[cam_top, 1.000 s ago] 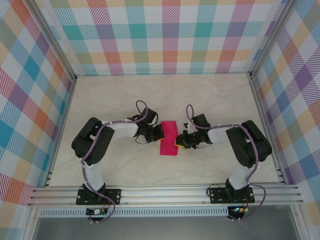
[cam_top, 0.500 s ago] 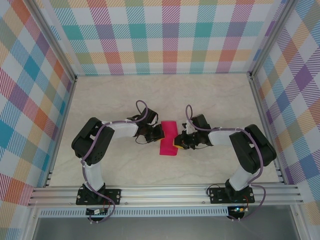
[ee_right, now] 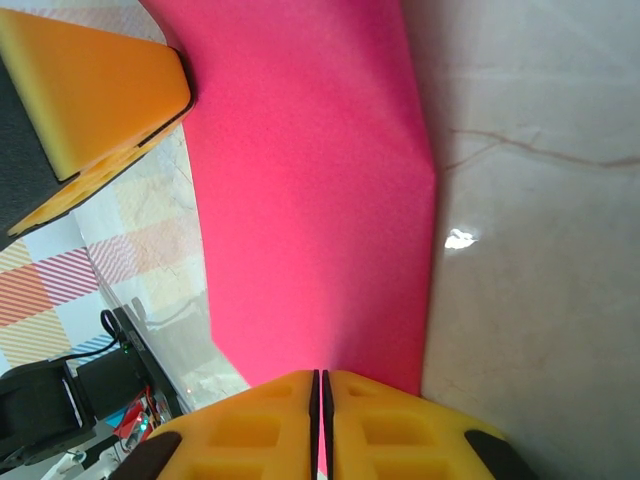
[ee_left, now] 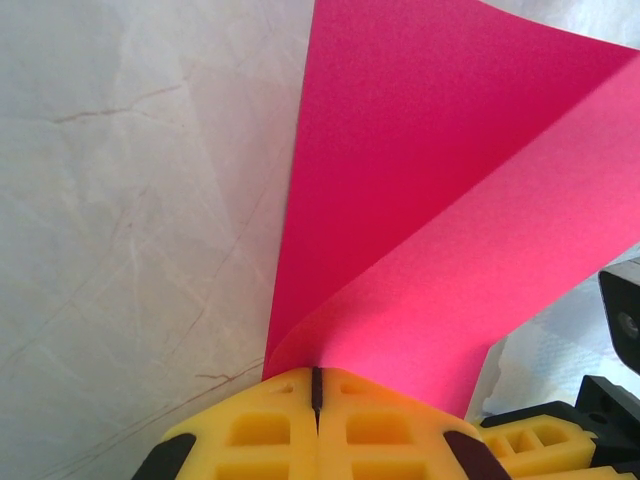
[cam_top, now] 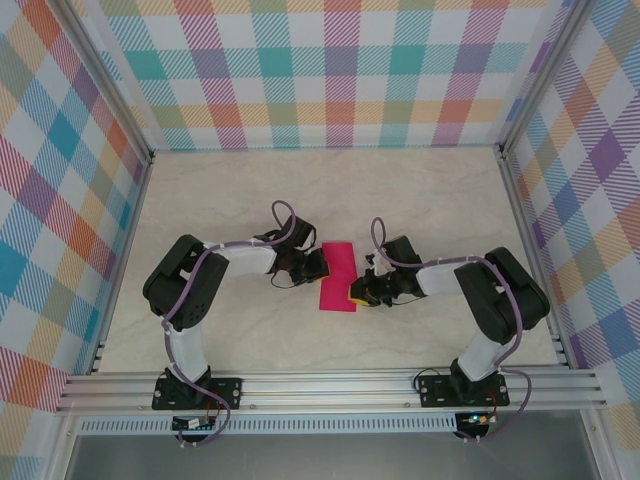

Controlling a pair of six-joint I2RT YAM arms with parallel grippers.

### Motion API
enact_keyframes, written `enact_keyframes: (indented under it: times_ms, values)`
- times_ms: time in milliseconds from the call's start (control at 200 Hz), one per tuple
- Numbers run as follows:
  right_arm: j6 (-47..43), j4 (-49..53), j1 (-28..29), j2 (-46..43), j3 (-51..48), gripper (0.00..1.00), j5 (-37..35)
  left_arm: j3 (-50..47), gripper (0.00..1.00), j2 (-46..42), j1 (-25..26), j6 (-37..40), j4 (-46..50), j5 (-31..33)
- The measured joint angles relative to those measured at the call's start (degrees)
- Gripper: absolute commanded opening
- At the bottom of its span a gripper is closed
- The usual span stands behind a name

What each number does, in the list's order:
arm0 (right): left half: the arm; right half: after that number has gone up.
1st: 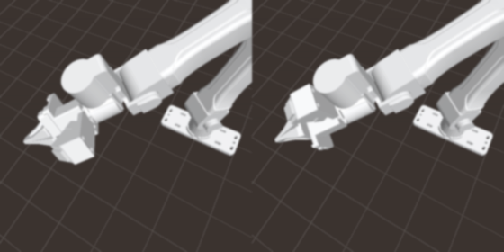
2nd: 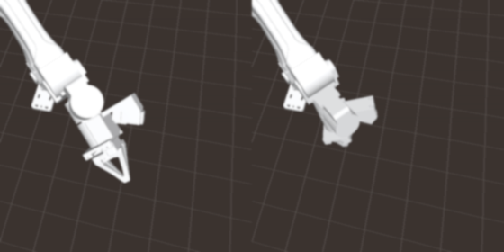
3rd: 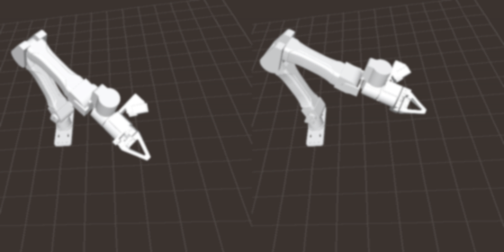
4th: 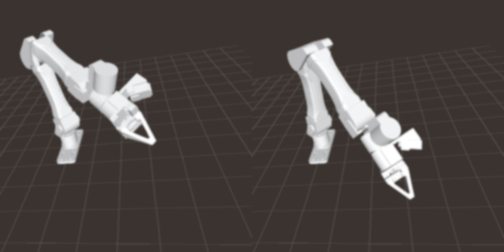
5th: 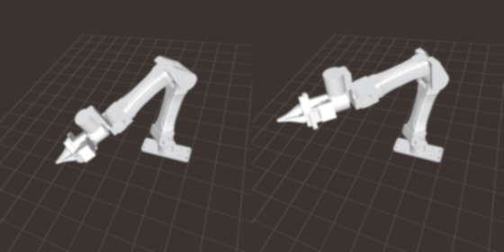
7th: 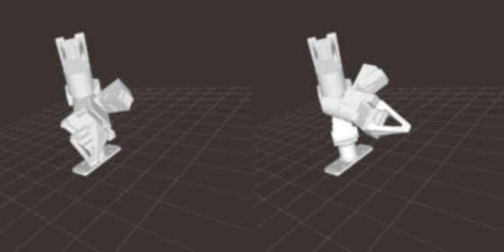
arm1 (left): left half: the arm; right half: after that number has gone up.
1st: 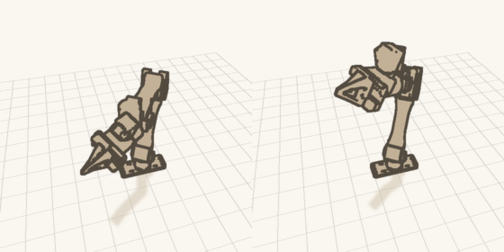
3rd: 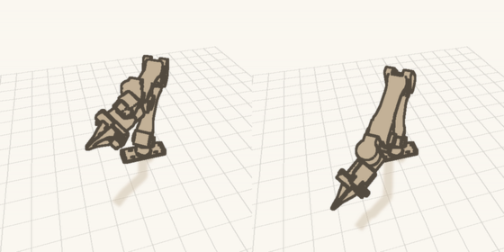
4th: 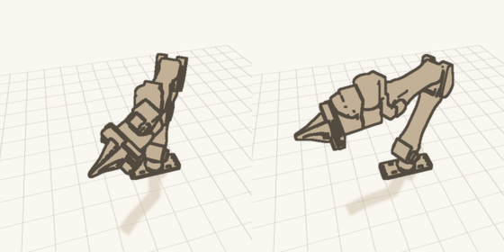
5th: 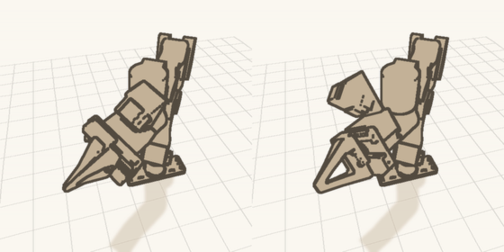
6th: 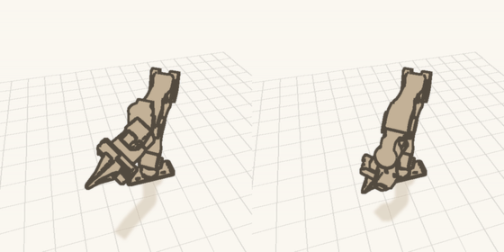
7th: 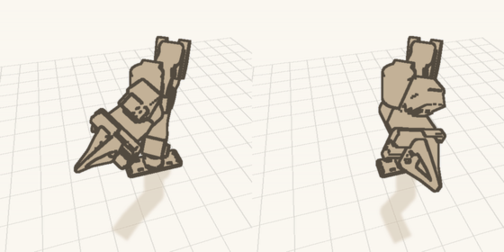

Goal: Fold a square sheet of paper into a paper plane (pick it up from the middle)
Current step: First fold in half a square sheet of paper at the center of the table.

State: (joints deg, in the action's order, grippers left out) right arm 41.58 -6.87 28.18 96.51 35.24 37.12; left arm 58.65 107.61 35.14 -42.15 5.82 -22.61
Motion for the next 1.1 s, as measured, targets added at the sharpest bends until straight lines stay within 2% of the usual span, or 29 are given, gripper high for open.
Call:
enact_keyframes:
  times_ms: [260,840,1100]
  values:
    - [0.0,0.9,1.1,-5.0,-1.1,0.15,-0.2,0.0,0.0,0.0,0.0,0.2,0.0,0.0]
    - [0.0,0.6,2.3,-4.4,-4.3,0.14,-0.9,0.0,0.0,0.0,0.0,0.9,0.0,0.0]
    - [-0.2,6.1,2.7,-10.0,-2.0,0.14,-3.7,0.0,0.0,0.0,0.0,1.1,0.0,0.0]
